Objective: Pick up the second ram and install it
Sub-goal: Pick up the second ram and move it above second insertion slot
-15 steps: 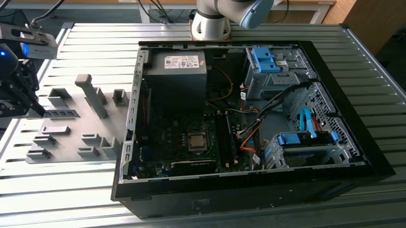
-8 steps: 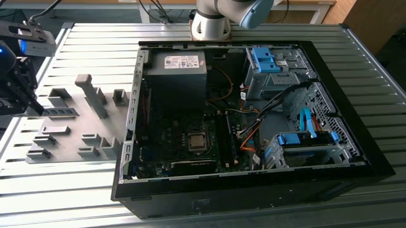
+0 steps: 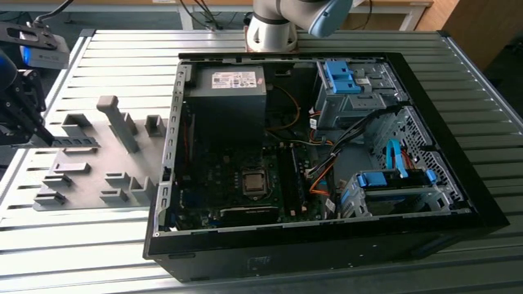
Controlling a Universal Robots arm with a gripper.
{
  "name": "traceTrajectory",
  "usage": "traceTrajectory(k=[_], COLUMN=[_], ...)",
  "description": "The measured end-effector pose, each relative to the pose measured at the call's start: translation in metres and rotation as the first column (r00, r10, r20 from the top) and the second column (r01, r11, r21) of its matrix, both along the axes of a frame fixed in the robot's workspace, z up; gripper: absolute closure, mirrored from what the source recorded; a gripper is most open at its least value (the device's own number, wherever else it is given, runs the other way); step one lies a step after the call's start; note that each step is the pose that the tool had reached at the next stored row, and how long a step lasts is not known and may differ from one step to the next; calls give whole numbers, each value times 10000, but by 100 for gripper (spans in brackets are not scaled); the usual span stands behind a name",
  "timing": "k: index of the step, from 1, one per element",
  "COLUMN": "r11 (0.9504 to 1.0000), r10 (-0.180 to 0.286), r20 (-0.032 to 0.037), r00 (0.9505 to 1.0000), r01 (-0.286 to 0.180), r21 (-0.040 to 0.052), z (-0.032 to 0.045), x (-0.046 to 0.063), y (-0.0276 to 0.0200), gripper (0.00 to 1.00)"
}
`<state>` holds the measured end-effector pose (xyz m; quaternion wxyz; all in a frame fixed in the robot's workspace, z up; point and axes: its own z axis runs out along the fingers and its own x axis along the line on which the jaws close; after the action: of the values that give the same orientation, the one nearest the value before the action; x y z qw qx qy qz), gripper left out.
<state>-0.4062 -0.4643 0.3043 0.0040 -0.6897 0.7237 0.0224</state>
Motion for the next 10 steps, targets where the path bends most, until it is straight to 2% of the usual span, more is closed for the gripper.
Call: traceTrajectory(k=[10], r11=[10000], r10=[0], r20=[0], r00=[10000], r01=[0], r21=[0], z=[87], x=[0], y=[2], gripper=[86])
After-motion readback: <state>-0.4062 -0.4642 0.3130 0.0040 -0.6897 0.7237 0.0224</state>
